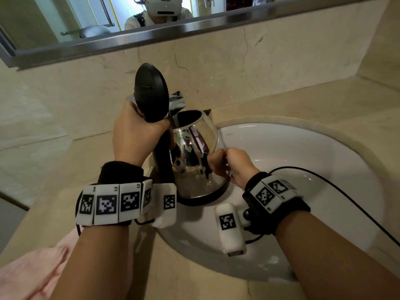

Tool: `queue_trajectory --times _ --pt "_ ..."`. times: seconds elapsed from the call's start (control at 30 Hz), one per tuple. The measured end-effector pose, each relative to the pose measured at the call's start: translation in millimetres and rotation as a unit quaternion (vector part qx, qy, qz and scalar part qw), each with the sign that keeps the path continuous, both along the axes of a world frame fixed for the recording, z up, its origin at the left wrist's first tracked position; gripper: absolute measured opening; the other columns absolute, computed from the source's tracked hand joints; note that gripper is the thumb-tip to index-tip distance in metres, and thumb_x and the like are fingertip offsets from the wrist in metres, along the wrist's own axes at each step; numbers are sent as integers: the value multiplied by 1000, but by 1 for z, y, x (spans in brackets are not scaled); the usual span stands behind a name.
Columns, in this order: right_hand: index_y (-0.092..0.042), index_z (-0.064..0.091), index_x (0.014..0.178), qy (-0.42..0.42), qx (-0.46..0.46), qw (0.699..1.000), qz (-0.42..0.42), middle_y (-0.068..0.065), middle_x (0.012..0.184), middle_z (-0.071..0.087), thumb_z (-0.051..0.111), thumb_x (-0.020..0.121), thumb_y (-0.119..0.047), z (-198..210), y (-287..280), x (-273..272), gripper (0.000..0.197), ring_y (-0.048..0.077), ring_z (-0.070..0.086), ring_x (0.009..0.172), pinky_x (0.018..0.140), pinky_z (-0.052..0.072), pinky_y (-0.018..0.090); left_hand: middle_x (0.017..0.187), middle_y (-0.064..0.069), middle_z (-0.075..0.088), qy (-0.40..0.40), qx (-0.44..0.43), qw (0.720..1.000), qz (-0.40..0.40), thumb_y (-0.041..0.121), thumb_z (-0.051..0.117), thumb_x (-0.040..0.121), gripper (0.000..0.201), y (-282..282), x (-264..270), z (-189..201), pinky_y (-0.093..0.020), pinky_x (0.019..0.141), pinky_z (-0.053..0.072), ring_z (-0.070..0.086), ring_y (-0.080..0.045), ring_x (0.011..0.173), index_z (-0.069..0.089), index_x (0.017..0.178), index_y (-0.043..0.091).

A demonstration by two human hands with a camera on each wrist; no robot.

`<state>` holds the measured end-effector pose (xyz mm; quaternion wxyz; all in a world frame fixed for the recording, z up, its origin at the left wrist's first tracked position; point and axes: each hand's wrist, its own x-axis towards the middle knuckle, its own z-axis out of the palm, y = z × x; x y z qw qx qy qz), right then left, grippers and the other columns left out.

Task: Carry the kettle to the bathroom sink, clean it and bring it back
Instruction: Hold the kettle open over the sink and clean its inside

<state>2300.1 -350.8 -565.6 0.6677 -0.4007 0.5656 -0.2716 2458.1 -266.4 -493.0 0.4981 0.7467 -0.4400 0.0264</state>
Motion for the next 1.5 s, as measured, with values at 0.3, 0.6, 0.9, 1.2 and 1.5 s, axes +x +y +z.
queue_trajectory --times 0.3,0.6,0.9,1.2,1.5 --pt "7 43 136 -9 -6 1000 14 24 140 47 30 100 -9 1 4 -3 41 35 46 131 99 44 37 79 13 50 -1 7 1000 7 31 72 67 44 -1 0 0 -45 70 57 63 -25 83 50 102 17" --pt "4 45 135 -3 -4 1000 5 23 138 49 33 98 -10 0 3 1 41 35 46 129 109 38 45 80 14 50 2 10 1000 4 29 72 68 44 0 -1 0 -42 71 57 63 -24 85 49 103 18" --pt "3 45 135 -15 -7 1000 -1 21 136 50 35 96 -9 -2 4 0 42 34 48 126 109 38 47 80 14 49 4 9 1000 4 28 72 69 42 1 -2 1 -43 71 57 63 -24 86 48 103 18" --pt "3 47 135 -5 -11 1000 6 22 135 52 35 95 -7 -1 4 1 43 35 49 125 108 40 47 80 14 51 6 6 1000 4 28 72 68 41 1 -2 0 -41 69 56 62 -23 84 48 100 19" --pt "6 44 135 13 -6 1000 11 24 138 49 32 98 -8 0 1 0 42 35 46 129 110 37 45 80 12 53 11 9 1000 5 28 72 67 41 0 -1 0 -43 69 57 62 -23 82 50 100 18"
